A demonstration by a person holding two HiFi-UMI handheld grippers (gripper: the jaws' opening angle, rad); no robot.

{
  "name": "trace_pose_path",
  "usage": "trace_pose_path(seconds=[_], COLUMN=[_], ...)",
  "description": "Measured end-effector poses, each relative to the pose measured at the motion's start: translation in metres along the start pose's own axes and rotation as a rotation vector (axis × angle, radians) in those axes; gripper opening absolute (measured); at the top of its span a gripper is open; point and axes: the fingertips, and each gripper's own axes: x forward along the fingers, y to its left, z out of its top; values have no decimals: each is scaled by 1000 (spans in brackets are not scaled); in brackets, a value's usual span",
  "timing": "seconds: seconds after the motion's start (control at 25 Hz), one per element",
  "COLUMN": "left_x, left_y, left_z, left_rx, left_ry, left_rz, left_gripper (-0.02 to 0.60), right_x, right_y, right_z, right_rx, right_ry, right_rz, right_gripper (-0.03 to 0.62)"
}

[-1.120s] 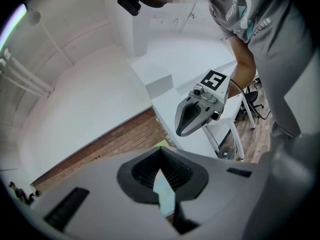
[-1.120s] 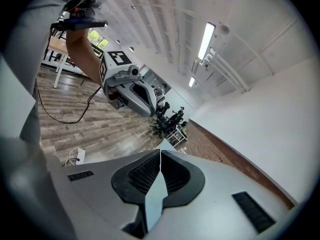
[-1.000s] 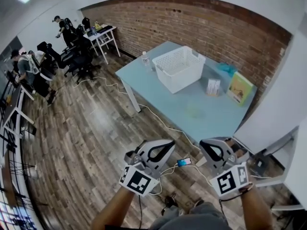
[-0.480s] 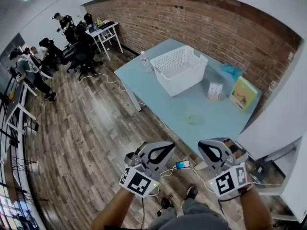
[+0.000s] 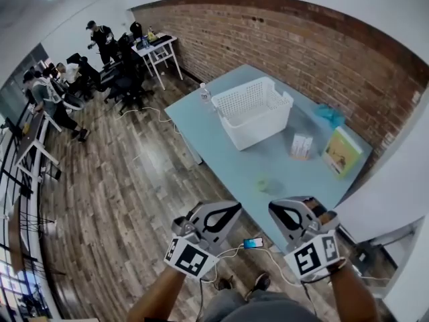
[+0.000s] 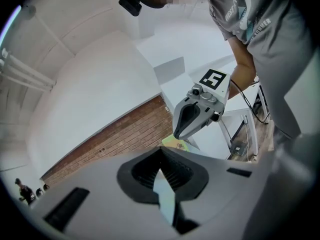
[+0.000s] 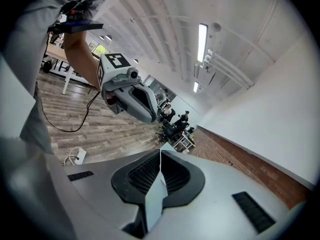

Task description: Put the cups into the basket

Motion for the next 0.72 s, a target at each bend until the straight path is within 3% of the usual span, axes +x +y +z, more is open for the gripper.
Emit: trace_pose_path(seconds=[0.32, 0.72], left_x=[12, 24], left_y=[20, 62], left_z=[-8, -41], left_rx=[2, -18], left_ry=[1, -77], left_rz=[-7, -75], left_gripper=[-2, -2], right_x=[17, 63], right_y=[-11, -30], right_z=[-10, -18], right_rx=[11, 38], right_ry=[9, 92], right_rz=[10, -35], right_gripper=[15, 15])
